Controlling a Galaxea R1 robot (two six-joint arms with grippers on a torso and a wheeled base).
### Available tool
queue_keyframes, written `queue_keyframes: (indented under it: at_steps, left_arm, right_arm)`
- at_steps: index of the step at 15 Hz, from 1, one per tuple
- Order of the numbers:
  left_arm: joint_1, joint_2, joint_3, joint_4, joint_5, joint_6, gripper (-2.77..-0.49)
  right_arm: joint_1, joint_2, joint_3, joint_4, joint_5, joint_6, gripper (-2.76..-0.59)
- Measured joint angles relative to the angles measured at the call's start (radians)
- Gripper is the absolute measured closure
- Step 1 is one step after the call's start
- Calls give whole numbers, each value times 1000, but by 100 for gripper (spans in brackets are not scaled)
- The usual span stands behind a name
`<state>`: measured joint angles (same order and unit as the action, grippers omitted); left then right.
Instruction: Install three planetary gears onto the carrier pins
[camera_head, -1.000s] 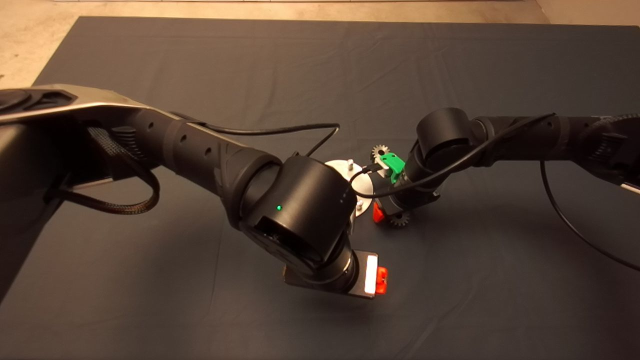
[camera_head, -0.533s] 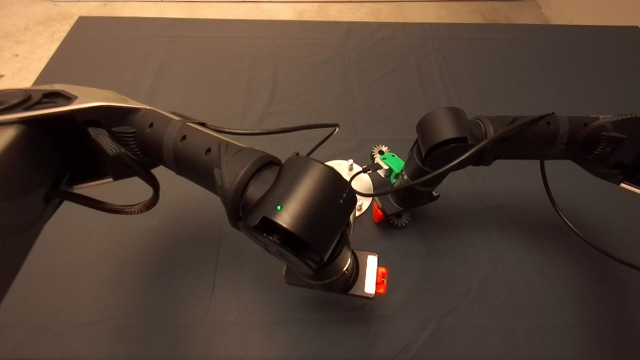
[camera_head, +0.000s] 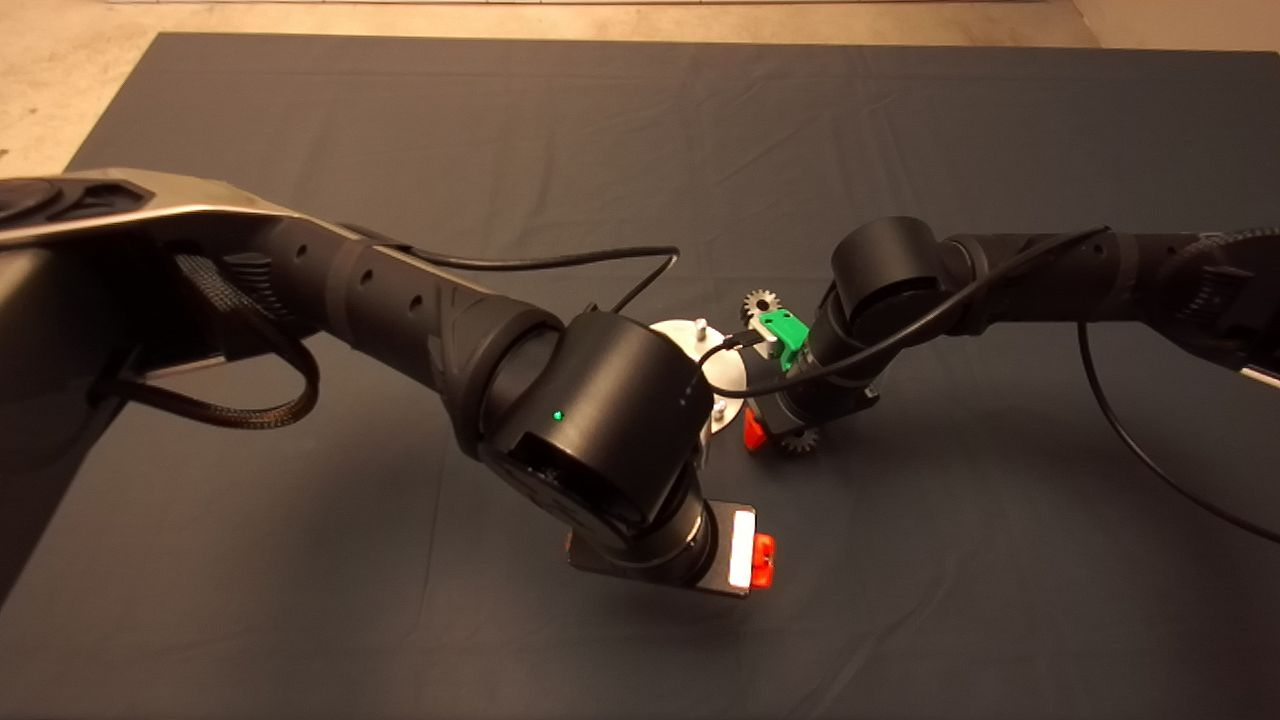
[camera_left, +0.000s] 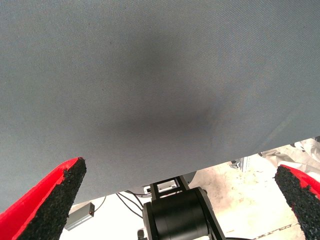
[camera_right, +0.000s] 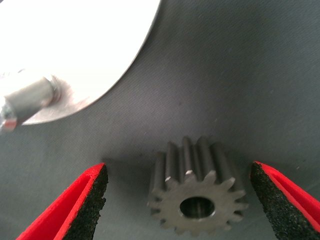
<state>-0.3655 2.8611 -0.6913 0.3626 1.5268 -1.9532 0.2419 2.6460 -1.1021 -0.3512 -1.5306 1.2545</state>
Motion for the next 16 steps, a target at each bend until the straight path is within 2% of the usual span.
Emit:
queue_keyframes:
  at_steps: [3, 12, 16]
  left_arm:
    - [0, 0, 0, 0, 0, 0, -275]
    - [0, 0, 16, 0, 0, 0, -275]
    - [1, -26, 38, 0, 0, 0, -275]
  right_arm:
    - [5, 0, 8, 9, 0, 3, -195]
    - [6, 0, 19, 15, 0, 4, -195]
    - [6, -4, 20, 15, 0, 4, -195]
